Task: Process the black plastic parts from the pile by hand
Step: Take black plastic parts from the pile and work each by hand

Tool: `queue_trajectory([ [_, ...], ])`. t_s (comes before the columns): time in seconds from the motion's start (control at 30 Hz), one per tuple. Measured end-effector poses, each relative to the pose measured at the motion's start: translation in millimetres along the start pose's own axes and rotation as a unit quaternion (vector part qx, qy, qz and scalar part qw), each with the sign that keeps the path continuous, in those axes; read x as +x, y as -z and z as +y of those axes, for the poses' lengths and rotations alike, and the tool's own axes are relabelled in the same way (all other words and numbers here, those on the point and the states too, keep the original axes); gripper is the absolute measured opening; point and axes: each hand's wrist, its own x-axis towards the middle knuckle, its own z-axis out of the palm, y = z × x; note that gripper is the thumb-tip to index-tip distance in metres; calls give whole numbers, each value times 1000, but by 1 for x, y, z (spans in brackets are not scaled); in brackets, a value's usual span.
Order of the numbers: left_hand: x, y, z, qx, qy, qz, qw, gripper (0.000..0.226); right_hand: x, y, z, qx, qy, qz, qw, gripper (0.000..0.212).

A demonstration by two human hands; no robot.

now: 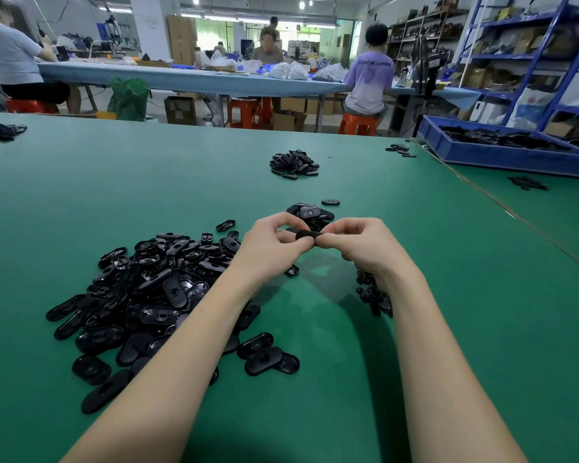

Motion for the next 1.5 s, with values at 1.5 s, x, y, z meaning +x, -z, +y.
queue_trajectory([
  [1.5, 1, 3, 1, -139, 83, -35, 986, 14, 0, -9, 9, 47, 55, -8, 997, 16],
])
